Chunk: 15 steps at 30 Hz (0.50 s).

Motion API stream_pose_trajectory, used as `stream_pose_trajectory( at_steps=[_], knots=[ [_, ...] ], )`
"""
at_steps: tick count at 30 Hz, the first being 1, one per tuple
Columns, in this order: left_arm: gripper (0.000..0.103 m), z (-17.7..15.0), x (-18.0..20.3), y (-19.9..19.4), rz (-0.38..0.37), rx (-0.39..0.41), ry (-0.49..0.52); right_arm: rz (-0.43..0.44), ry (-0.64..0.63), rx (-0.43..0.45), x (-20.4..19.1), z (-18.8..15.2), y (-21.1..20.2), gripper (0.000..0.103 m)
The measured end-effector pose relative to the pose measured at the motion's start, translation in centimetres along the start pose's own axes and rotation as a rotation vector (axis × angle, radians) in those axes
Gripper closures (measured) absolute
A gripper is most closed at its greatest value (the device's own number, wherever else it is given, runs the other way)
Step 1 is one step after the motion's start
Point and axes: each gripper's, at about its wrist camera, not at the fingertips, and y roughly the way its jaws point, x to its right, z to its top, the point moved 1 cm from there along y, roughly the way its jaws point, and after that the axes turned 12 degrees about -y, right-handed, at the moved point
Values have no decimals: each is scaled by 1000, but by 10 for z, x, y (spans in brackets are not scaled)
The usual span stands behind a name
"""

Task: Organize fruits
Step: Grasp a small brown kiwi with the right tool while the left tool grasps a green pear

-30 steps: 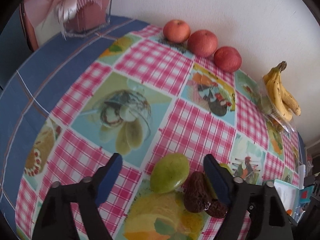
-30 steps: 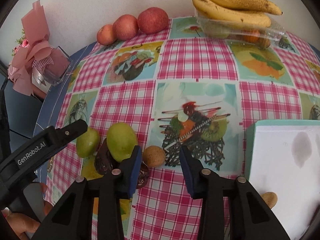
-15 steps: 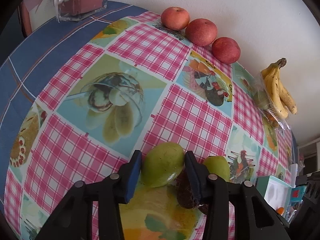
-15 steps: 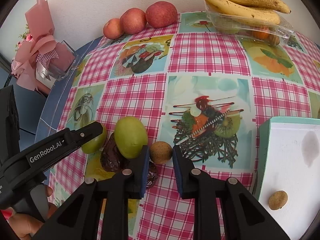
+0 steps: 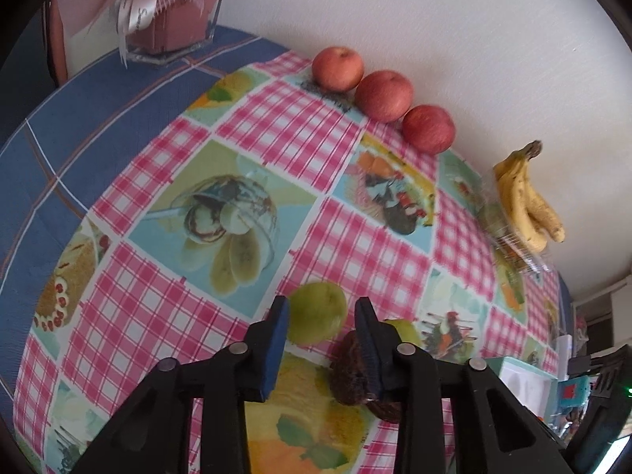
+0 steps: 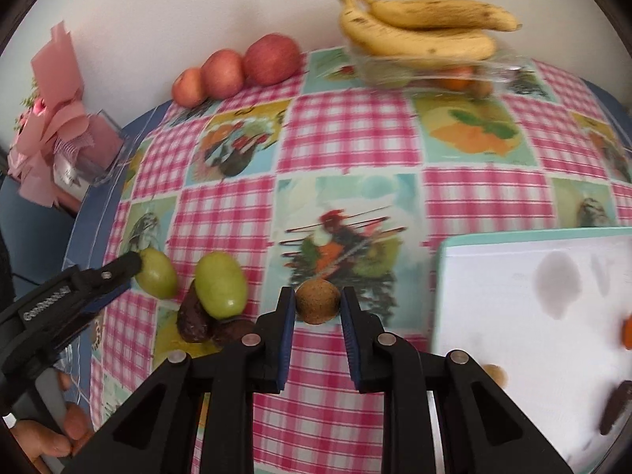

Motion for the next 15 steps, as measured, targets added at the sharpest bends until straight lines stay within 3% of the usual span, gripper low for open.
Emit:
stream_pose_trajectory(
  at_steps=[10, 11, 13, 15],
  knots=[
    [63, -2, -3, 10, 36, 4, 19, -6, 66, 7, 24, -8, -15, 79],
    [61, -1, -7, 12, 38, 1, 6, -5, 72, 7, 26, -9, -15, 79],
    [47, 0, -13, 14, 45, -1, -10, -4, 78, 8, 26, -8, -15, 79],
    [46, 3, -17, 17, 47, -2, -24, -1, 84, 8, 27, -7, -12, 79]
  ],
)
